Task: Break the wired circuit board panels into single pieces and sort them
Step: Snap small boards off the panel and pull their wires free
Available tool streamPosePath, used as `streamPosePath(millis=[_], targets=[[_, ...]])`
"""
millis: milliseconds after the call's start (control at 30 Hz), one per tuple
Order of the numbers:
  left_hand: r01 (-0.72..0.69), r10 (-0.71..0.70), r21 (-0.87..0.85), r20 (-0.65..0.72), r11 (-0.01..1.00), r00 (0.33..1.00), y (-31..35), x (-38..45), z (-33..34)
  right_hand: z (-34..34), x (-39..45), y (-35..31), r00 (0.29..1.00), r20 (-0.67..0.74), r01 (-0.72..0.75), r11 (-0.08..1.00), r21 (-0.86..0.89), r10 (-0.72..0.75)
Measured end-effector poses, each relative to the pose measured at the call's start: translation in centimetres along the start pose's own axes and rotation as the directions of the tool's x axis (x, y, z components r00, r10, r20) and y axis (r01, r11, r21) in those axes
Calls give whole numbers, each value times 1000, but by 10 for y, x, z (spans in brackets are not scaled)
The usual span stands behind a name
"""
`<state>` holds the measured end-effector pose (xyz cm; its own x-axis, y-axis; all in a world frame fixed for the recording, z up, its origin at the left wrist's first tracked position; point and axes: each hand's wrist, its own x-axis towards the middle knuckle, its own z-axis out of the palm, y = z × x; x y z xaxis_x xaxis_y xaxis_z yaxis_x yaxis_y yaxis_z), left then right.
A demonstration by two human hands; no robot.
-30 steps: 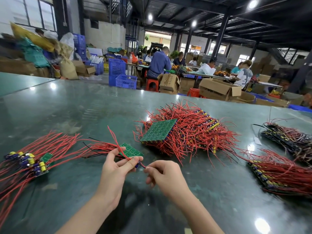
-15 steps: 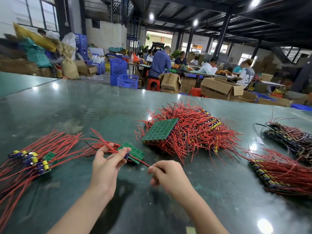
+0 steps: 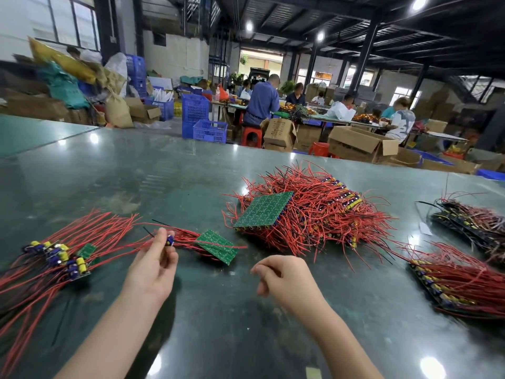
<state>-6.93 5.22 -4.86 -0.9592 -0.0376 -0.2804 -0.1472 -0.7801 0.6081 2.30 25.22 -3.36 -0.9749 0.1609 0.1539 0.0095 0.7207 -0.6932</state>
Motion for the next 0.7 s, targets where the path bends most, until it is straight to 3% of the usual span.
streamPosePath(millis=[167, 333, 467, 600, 700], targets=[[55, -84, 190, 149, 980, 985, -10, -9, 6, -2, 3, 5, 967, -246, -39, 994, 100, 62], [-4, -112, 498, 201, 867, 973, -8, -20, 11, 3, 5, 12, 976, -201, -94, 994, -50, 82], [-90, -262, 735, 351, 672, 899, 1, -41, 17, 10, 5, 18, 987, -149, -85, 972, -217, 53], [-207, -238, 836, 368, 508, 899, 18, -48, 25, 11, 6, 20, 988, -143, -86, 967, -241, 52], [-275, -104, 951, 291, 144, 951, 48, -27, 15, 13, 7, 21, 991, -124, -82, 961, -264, 50]])
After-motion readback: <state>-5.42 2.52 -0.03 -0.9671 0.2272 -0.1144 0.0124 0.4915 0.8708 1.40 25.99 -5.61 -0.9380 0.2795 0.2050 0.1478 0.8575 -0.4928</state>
